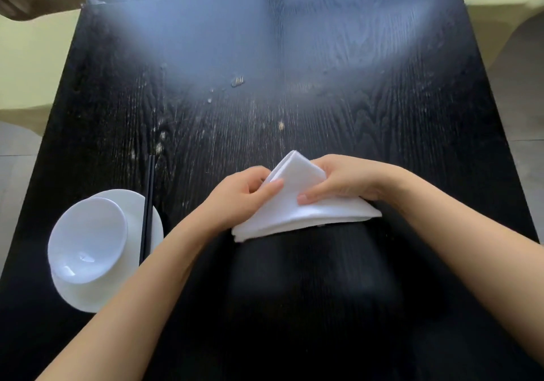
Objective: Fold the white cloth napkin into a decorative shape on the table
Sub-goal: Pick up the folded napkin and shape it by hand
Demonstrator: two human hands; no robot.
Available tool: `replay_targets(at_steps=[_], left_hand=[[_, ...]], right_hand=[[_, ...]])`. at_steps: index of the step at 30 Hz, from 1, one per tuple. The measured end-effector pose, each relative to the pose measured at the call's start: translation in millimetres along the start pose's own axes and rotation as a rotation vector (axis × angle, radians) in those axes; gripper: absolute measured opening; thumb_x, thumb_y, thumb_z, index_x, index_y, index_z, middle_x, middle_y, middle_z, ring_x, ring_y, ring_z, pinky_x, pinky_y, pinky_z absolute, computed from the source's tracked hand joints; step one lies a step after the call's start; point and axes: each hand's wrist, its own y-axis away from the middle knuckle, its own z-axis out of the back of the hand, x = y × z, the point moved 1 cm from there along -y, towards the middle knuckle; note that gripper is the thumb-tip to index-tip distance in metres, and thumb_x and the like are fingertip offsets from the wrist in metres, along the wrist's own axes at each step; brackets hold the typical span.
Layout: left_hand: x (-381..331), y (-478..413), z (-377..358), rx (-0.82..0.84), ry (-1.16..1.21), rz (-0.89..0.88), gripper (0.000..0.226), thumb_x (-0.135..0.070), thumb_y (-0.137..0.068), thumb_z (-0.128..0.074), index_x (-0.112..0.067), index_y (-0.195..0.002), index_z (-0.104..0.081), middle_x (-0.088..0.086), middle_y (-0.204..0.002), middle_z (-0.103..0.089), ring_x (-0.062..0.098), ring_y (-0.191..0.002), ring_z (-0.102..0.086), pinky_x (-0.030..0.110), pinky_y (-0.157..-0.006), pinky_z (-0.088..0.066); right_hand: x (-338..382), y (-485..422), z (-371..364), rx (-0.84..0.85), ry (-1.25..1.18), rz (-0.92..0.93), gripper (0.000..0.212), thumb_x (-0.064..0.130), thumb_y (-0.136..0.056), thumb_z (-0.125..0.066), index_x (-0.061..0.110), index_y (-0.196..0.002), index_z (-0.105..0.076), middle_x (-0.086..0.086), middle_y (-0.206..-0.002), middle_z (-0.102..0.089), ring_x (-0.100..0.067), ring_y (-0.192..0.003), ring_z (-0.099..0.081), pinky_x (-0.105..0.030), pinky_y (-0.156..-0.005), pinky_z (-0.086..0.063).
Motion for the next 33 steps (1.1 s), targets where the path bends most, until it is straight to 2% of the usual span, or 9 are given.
replay_targets(at_steps=[4, 7, 13, 17, 20, 22, 25, 29, 33], left_hand=[[-19, -15, -27, -0.307, -0.162, 0.007, 0.033, -0.039, -0.095, -0.041, -0.009, -0.083, -0.047, 0.004, -0.074, -0.057, 0.027, -0.069, -0.051, 0.035, -0.057, -0.033], [-16, -18, -36, -0.469, -0.164, 0.011, 0.035, -0.039, -0.097, -0.036, -0.010, -0.077, -0.039, 0.006, -0.068, -0.052, 0.030, -0.064, -0.046, 0.034, -0.055, -0.027], [-7, -24, -35, -0.570, -0.144, -0.028, 0.037, -0.038, -0.097, -0.037, -0.011, -0.072, -0.036, 0.005, -0.060, -0.047, 0.031, -0.060, -0.044, 0.035, -0.054, -0.026], [5, -24, -22, -0.586, -0.025, -0.072, 0.042, -0.039, -0.096, -0.042, -0.012, -0.064, -0.037, -0.005, -0.054, -0.037, 0.011, -0.051, -0.035, 0.027, -0.051, -0.028], [6, -13, -14, -0.458, 0.190, -0.056, 0.043, -0.042, -0.093, -0.046, -0.005, -0.072, -0.049, -0.004, -0.062, -0.044, 0.003, -0.056, -0.037, 0.022, -0.055, -0.032], [7, 6, -10, -0.128, 0.506, 0.024, 0.037, -0.046, -0.087, -0.047, -0.011, -0.090, -0.058, -0.001, -0.073, -0.060, 0.012, -0.066, -0.055, 0.027, -0.059, -0.045], [8, 49, -11, 0.263, 0.707, 0.007, 0.031, -0.033, -0.088, -0.052, -0.010, -0.107, -0.053, 0.010, -0.083, -0.069, 0.022, -0.057, -0.063, 0.025, -0.042, -0.047], [10, 90, -18, -0.080, 0.337, -0.062, 0.013, -0.025, -0.095, -0.048, -0.017, -0.100, -0.057, -0.011, -0.062, -0.067, 0.006, -0.039, -0.049, 0.013, -0.045, -0.036], [29, 123, -32, -0.383, -0.052, -0.101, 0.021, -0.037, -0.090, -0.037, -0.041, -0.108, -0.047, -0.015, -0.074, -0.062, 0.006, -0.072, -0.057, 0.016, -0.061, -0.042]], right_hand=[[10, -7, -4, -0.107, 0.109, -0.007, 0.005, 0.021, -0.082, -0.068, 0.018, -0.085, -0.067, 0.005, -0.063, -0.068, -0.013, -0.059, -0.064, -0.022, -0.053, -0.049], [11, -2, 1, -0.052, 0.197, -0.072, 0.013, 0.027, -0.085, -0.063, 0.018, -0.076, -0.063, 0.005, -0.056, -0.064, -0.011, -0.043, -0.055, -0.019, -0.041, -0.042], [-12, 10, 13, 0.042, 0.037, -0.112, 0.022, 0.025, -0.084, -0.063, 0.012, -0.068, -0.053, -0.001, -0.054, -0.049, -0.008, -0.036, -0.033, -0.015, -0.036, -0.026], [-22, 20, 13, -0.007, -0.026, -0.039, 0.021, 0.019, -0.090, -0.059, 0.014, -0.071, -0.051, 0.005, -0.055, -0.040, -0.007, -0.043, -0.026, -0.014, -0.039, -0.020], [-22, 24, 8, -0.099, -0.036, 0.042, 0.026, 0.015, -0.093, -0.052, 0.016, -0.067, -0.048, 0.001, -0.058, -0.037, -0.006, -0.044, -0.026, -0.014, -0.040, -0.019], [-21, 28, 10, -0.112, -0.093, 0.087, 0.022, 0.017, -0.093, -0.053, 0.014, -0.072, -0.049, 0.004, -0.057, -0.038, -0.006, -0.046, -0.026, -0.013, -0.041, -0.019], [-16, 36, 16, -0.128, -0.022, 0.120, 0.015, 0.024, -0.089, -0.057, 0.016, -0.076, -0.054, 0.009, -0.057, -0.043, -0.008, -0.051, -0.031, -0.015, -0.045, -0.025], [5, 29, 7, -0.144, 0.262, 0.106, 0.013, 0.018, -0.087, -0.062, 0.023, -0.075, -0.062, 0.013, -0.061, -0.055, -0.001, -0.060, -0.047, -0.012, -0.058, -0.037], [28, 0, -12, -0.254, 0.419, 0.159, 0.014, 0.017, -0.083, -0.064, 0.027, -0.092, -0.068, -0.006, -0.095, -0.065, -0.016, -0.084, -0.059, -0.028, -0.080, -0.045]])
